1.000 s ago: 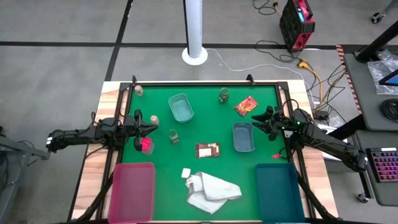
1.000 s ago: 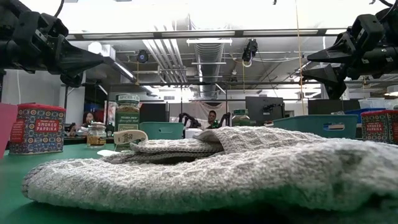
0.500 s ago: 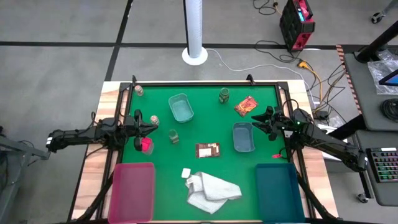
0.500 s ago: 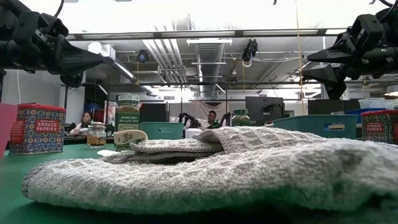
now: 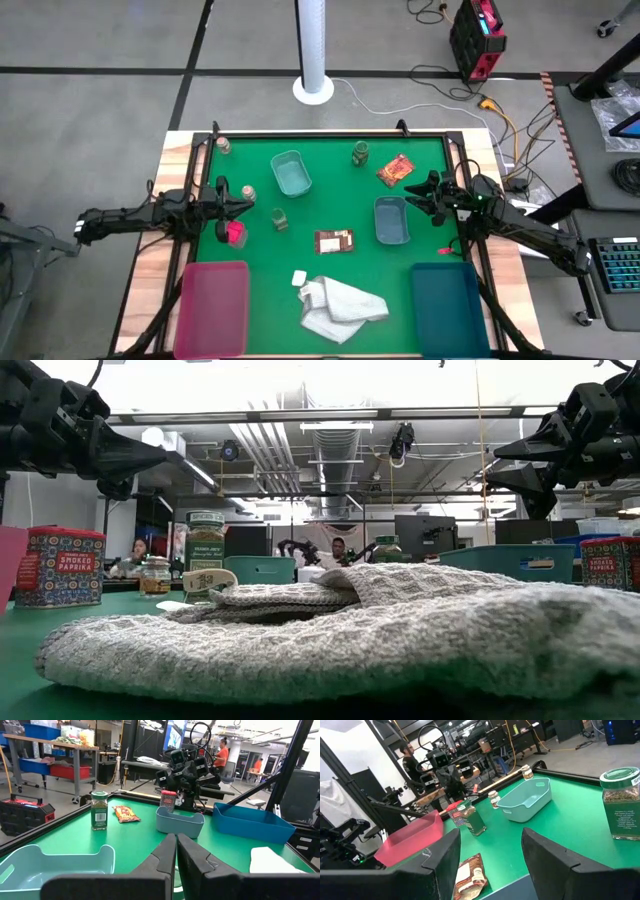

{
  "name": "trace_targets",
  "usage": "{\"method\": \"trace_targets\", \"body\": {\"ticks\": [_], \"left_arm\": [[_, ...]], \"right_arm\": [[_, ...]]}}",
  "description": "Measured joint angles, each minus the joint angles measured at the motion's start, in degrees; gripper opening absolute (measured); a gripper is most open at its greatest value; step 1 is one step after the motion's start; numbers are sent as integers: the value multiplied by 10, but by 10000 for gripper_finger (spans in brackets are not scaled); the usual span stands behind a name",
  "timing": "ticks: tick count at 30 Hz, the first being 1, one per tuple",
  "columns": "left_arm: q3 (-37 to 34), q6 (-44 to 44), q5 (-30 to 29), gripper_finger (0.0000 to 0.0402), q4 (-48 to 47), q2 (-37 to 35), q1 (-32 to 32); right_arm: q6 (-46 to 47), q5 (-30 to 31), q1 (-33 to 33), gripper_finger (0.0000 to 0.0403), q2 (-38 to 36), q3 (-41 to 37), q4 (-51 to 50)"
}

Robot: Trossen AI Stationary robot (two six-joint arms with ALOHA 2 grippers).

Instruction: Sort spices by type

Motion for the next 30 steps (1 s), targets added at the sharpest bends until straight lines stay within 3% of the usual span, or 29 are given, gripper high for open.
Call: {"method": "trace_targets", "body": {"ticks": [14, 18, 20, 24, 27, 30], "left_arm": [[0, 0, 0, 0, 0, 0, 0], [0, 0, 0, 0, 0, 0, 0], [0, 0, 0, 0, 0, 0, 0], [0, 0, 0, 0, 0, 0, 0], [0, 0, 0, 0, 0, 0, 0], [0, 0, 0, 0, 0, 0, 0]], "right_arm": [[0, 3, 0, 199, 0, 0, 1], [-2, 44, 0, 199, 0, 0, 0], [49, 60, 0, 199, 0, 0, 8], [284, 63, 0, 199, 0, 0, 69], [318, 39, 8, 199, 1, 1, 139], [312, 45, 12, 199, 7, 33, 142]]}}
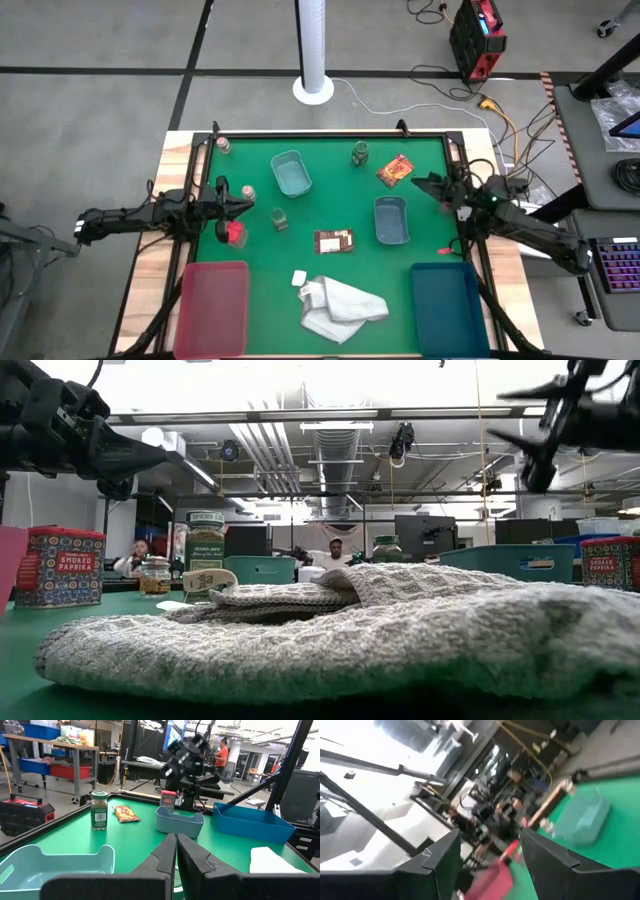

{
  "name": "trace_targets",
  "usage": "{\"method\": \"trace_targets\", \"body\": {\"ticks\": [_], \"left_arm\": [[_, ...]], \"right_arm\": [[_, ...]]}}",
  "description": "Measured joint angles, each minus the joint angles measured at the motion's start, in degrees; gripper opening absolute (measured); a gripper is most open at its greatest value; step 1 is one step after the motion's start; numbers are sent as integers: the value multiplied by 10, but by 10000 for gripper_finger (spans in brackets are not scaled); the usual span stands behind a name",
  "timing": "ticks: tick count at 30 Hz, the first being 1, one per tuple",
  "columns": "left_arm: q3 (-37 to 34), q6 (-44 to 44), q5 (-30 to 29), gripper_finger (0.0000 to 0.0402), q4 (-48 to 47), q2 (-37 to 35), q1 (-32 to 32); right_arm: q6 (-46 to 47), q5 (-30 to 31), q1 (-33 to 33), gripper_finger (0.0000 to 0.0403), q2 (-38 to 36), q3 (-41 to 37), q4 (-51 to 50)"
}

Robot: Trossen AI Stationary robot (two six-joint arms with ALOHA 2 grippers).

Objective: Sort spices by type
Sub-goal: Put the top green spice bottle into the blue bin

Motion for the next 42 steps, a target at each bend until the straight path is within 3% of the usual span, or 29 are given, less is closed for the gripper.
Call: {"method": "trace_targets", "body": {"ticks": [5, 9, 13, 20, 28, 31, 36, 42], "left_arm": [[0, -14, -17, 0, 35, 0, 0], [0, -122, -41, 0, 163, 0, 0], [0, -146, -97, 0, 284, 0, 0], [0, -149, -162, 0, 388, 0, 0], [1, -261, -210, 0, 397, 8, 1], [32, -287, -213, 0, 345, 37, 0], [154, -309, -242, 0, 186, 138, 1], [356, -283, -264, 0, -162, 274, 6]], "right_arm": [[-62, 38, 0, 199, 50, 97, -77], [-131, 82, 0, 199, 132, 189, -177], [-152, 129, -7, 199, 241, 281, -259], [-230, 112, -40, 199, 434, 432, -328], [-336, 69, -82, 199, 601, 587, -508], [-375, 69, -91, 199, 649, 638, -557], [-389, 69, -96, 199, 707, 700, -583], [-379, 68, -96, 199, 764, 756, -577]]}}
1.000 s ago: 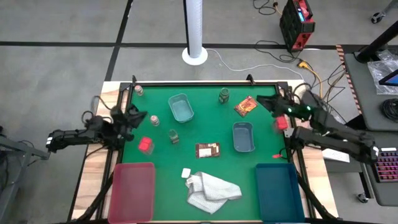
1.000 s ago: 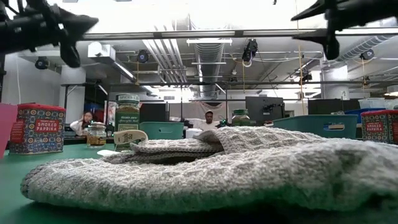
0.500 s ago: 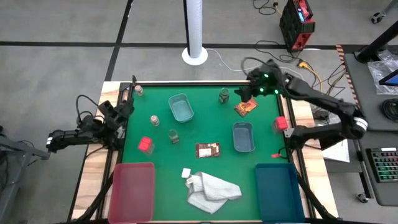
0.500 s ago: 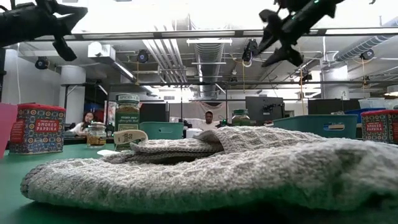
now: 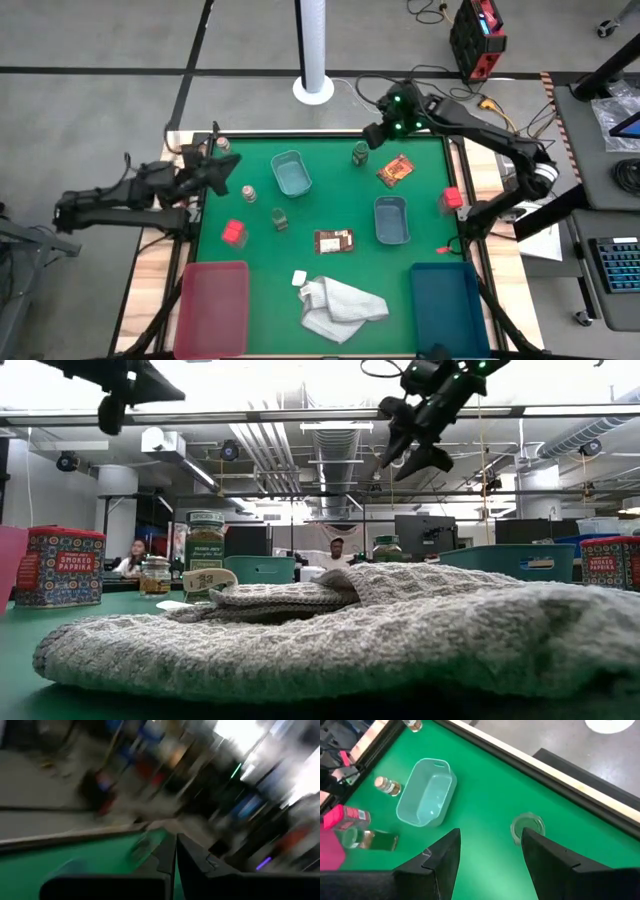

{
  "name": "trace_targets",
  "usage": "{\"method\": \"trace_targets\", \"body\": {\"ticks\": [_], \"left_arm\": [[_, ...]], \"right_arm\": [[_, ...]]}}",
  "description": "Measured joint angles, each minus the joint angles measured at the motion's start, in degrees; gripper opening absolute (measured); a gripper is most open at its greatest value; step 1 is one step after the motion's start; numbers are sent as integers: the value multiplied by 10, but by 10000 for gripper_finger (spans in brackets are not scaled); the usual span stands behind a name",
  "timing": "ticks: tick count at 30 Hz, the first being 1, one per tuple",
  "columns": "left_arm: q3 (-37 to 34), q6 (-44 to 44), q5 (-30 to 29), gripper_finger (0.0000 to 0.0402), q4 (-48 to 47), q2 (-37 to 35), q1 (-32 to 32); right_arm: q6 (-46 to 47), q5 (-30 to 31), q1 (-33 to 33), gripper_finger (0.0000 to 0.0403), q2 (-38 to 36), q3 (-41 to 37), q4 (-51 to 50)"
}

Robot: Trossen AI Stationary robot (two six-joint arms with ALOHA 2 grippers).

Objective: Sort spices by type
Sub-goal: Put the top green spice bottle into the blue bin

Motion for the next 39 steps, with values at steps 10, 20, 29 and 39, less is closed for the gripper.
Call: {"method": "trace_targets", "body": {"ticks": [10, 20, 29, 39], "left_arm": [[193, 87, 85, 0, -285, 147, 11], [194, 127, 268, 0, -271, 180, 85], [194, 189, 324, 0, -221, 227, 170], [194, 245, 334, 0, -166, 275, 192]], "right_arm": [[1, -5, -3, 199, 93, 70, -30], [-16, -1, -8, 199, 147, 138, -110], [-11, 41, -13, 199, 173, 168, -163], [27, 45, -21, 199, 196, 169, -199]]}}
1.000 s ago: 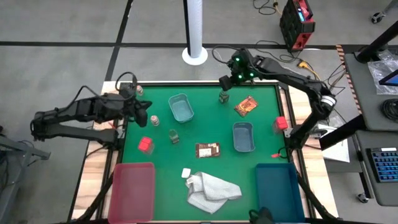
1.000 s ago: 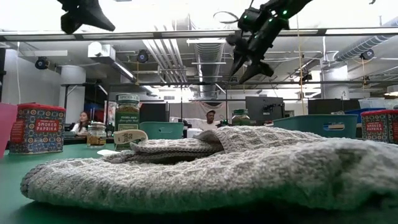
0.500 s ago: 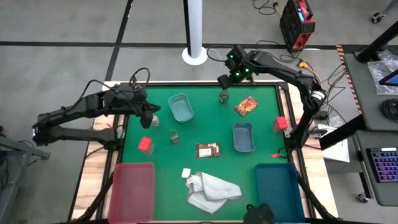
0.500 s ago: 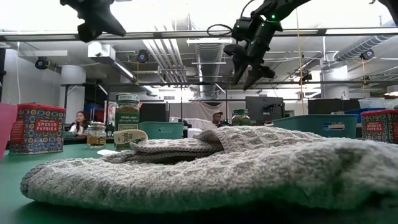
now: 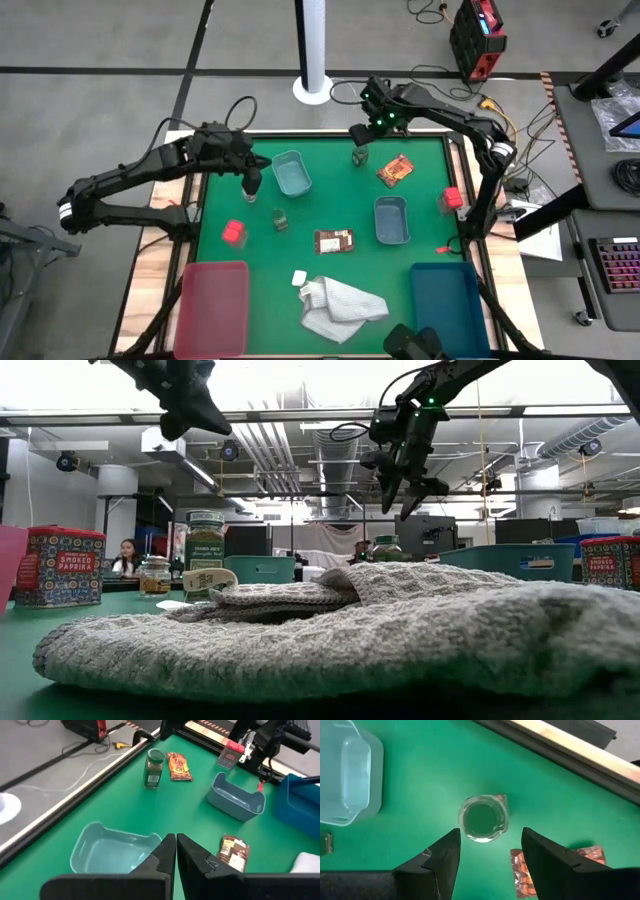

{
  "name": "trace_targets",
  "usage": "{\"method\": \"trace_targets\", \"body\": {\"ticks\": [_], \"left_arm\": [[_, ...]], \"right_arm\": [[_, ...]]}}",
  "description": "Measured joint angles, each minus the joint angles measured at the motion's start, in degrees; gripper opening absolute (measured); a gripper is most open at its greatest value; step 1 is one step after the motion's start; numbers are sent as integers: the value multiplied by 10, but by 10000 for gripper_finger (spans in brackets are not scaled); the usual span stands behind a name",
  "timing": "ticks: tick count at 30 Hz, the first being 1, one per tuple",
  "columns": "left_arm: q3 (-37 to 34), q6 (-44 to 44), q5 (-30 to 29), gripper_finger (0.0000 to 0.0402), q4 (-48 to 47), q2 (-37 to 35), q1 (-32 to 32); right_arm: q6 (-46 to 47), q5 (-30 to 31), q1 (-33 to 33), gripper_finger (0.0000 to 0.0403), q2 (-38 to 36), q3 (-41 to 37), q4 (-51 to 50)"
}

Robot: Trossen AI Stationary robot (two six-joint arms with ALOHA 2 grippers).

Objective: Sort spices by type
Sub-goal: Put the top green spice bottle into the blue bin

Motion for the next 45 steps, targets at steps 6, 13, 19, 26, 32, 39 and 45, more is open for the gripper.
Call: {"method": "trace_targets", "body": {"ticks": [6, 13, 19, 26, 32, 39, 45], "left_arm": [[0, 11, -11, 0, 20, 11, 12], [0, 13, -11, 0, 20, 13, 22], [0, 13, -10, 0, 21, 13, 24], [0, 11, -10, 0, 22, 13, 23], [0, 10, -11, 0, 23, 13, 23], [0, 10, -11, 0, 23, 13, 23], [0, 10, -12, 0, 23, 13, 23]], "right_arm": [[-1, 0, -1, 199, -12, 0, -18], [15, 0, -5, 199, -37, 0, -72], [5, 0, -1, 199, -32, 0, -45], [-7, 1, 0, 220, -5, 0, 18], [-36, 0, -1, 292, 41, 0, 17], [-15, -13, 2, 337, 76, 1, 21], [-14, -16, 2, 329, 83, 2, 22]]}}
